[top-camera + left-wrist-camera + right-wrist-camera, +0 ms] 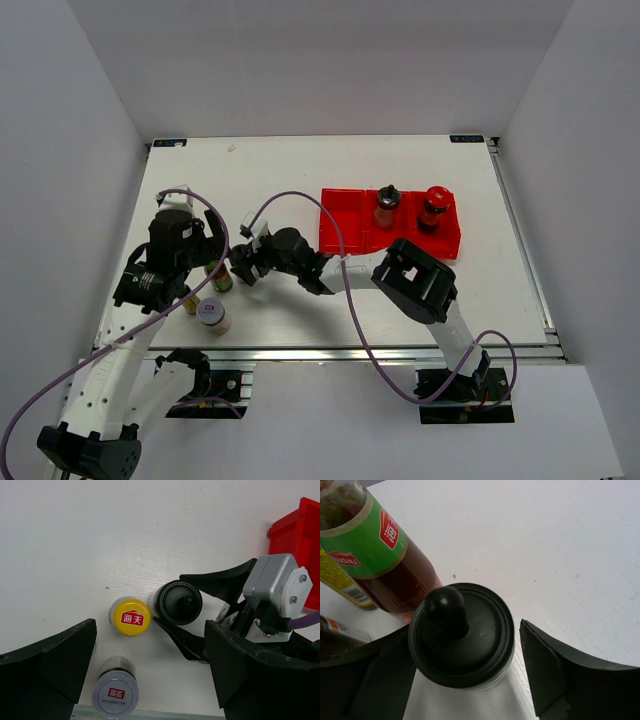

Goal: Organize the condiment bottles

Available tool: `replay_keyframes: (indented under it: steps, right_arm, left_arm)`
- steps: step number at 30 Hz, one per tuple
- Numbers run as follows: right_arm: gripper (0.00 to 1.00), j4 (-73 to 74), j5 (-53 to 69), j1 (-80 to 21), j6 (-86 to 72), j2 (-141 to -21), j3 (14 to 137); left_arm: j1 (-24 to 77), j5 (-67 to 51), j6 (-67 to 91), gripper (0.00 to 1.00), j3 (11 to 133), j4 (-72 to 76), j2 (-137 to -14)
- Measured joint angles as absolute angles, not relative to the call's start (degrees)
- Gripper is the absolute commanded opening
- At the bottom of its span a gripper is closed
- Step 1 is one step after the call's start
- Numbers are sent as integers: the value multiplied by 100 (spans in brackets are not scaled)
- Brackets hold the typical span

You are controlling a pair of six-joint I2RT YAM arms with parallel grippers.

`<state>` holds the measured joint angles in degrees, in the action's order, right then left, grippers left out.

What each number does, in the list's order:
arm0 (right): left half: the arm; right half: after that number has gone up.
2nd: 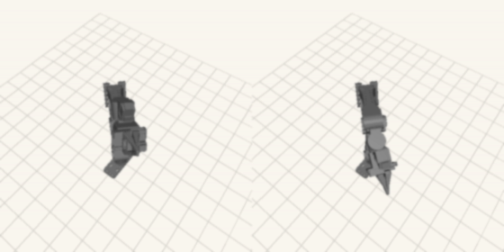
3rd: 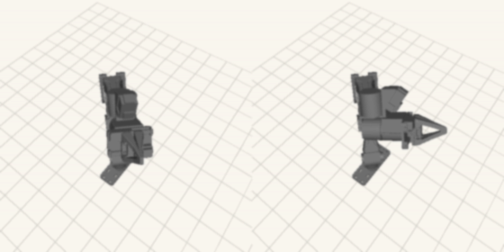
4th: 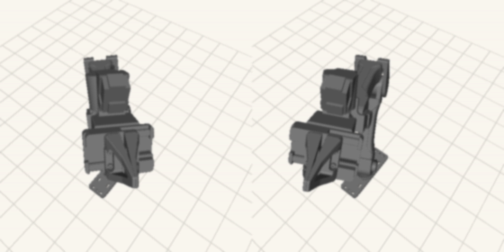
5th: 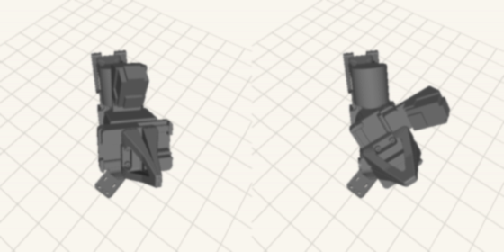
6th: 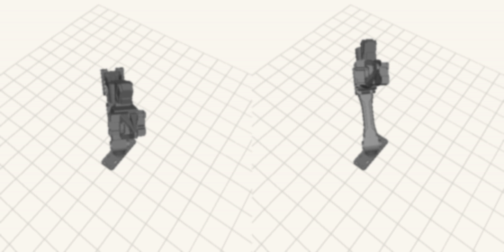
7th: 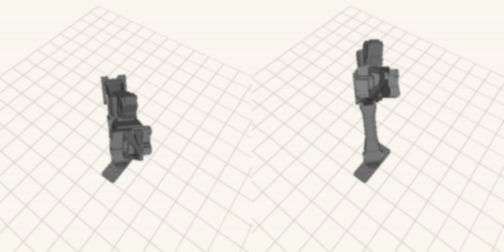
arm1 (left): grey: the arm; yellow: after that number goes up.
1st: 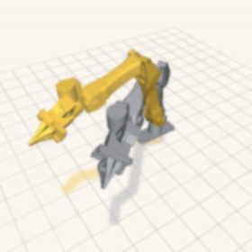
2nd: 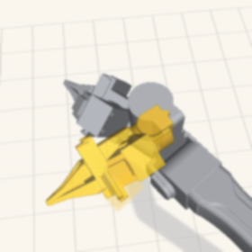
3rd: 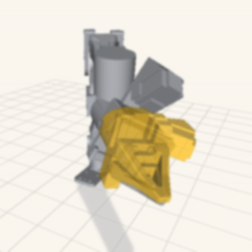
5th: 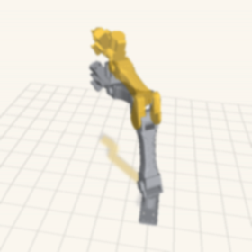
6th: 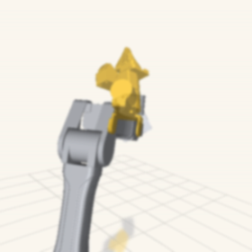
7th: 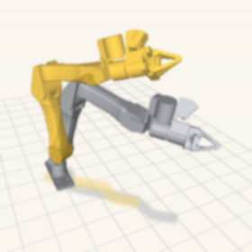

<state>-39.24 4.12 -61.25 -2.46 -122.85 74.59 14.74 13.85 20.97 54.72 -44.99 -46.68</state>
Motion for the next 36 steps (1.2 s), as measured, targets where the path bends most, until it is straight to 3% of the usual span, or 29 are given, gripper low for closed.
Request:
replay_keyframes:
  steps: [8, 14, 28, 36]
  right_arm:
    - [64, -4156, 311, -6128, -270, -12293, 7360]
    - [63, -4209, 198, -6128, -346, -11821, 6746]
    - [63, -3197, -1295, -6003, -574, -9111, 5441]
    - [59, -2534, -2043, -4687, -860, -7599, 4547]
  left_arm:
    - [1474, 1385, 2097, 98, 5472, -4499, -4672]
    - [1474, 1385, 2095, 98, 5472, -4499, -4672]
    - [1474, 1387, 2097, 98, 5472, -4497, -4670]
    - [1474, 1387, 2097, 98, 5461, -4497, -4670]
